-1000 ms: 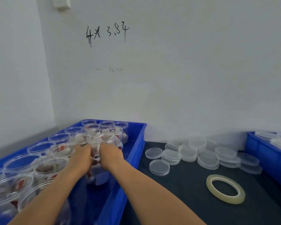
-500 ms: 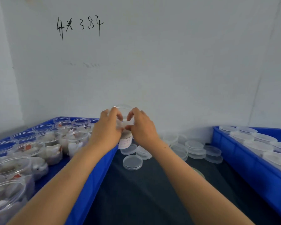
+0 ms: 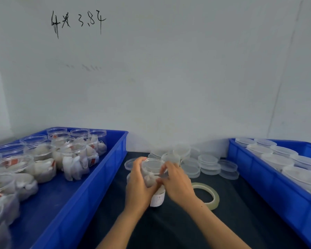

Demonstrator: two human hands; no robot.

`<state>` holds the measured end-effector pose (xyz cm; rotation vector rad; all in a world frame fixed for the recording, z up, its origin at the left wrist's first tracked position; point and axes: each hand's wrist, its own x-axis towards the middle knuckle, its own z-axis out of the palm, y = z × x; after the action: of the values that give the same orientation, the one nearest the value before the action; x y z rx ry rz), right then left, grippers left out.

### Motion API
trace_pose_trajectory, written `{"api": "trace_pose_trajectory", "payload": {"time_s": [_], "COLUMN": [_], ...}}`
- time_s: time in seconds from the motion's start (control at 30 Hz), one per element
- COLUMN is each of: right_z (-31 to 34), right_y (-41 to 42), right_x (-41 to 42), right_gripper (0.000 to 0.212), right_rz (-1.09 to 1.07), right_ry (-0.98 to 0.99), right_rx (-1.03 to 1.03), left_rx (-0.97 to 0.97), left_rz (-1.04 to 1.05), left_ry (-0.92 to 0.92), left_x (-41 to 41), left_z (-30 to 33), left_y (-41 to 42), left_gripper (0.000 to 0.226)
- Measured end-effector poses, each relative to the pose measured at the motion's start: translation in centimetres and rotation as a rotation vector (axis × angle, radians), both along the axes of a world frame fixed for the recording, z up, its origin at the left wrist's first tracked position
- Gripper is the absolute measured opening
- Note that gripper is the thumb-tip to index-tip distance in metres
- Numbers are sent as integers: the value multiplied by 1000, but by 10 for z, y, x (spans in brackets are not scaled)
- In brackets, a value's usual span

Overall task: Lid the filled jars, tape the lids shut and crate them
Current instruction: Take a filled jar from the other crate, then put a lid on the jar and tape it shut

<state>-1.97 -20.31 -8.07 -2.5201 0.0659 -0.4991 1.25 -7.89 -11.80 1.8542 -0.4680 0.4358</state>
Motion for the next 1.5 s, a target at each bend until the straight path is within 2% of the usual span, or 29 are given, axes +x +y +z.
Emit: {"api": "trace_pose_trajectory", "payload": {"time_s": [0.1, 0.17, 0.2, 0.3, 0.33, 0.5, 0.63, 0.73, 0.87, 0.97, 1.13, 1.23, 1.37, 1.5], "right_z": [-7, -9, -8, -14, -21, -71, -92, -93, -87, -78, -63, -61, -65, -67], "right_y": [-2, -5, -6, -12, -14, 6, 27, 38, 40, 26, -11, -35, -62, -75], "right_x": [4, 9, 13, 37, 47, 93, 118, 125, 123, 107, 70, 41, 5, -9], "right_gripper": [19, 20, 20, 9, 7, 32, 47, 61, 51, 60, 81, 87, 90, 95], "right_rz": [39, 97, 122, 72, 49, 180, 58, -18, -59, -6, 4, 2, 85, 183], "right_ry": [-9, -20, -42, -118, -106, 45, 49, 79, 79, 123, 164, 183, 93, -104], "right_rx": [2, 12, 84, 548, 609, 451, 88, -89, -229, -251, -249, -233, -32, 233], "left_rx": [-86, -115, -136, -248, -289, -389, -417, -379, -382, -382, -270, -185, 20, 202], "left_rz": [-90, -103, -90, -50, -28, 149, 281, 338, 326, 320, 265, 186, 82, -5], "left_ry": [200, 240, 223, 194, 177, 39, 1, 1, 36, 66, 19, 33, -40, -74], "left_x": [12, 19, 22, 27, 28, 32, 36, 39, 42, 40, 29, 23, 13, 3], "left_z": [-24, -39, -45, -52, -52, -44, -44, -46, -45, -46, -45, -42, -37, -35], "left_y": [-2, -2, -1, 4, 6, 13, 20, 21, 20, 19, 15, 11, 9, 4], "left_gripper": [103, 100, 95, 91, 93, 103, 108, 112, 114, 111, 105, 96, 94, 93]}}
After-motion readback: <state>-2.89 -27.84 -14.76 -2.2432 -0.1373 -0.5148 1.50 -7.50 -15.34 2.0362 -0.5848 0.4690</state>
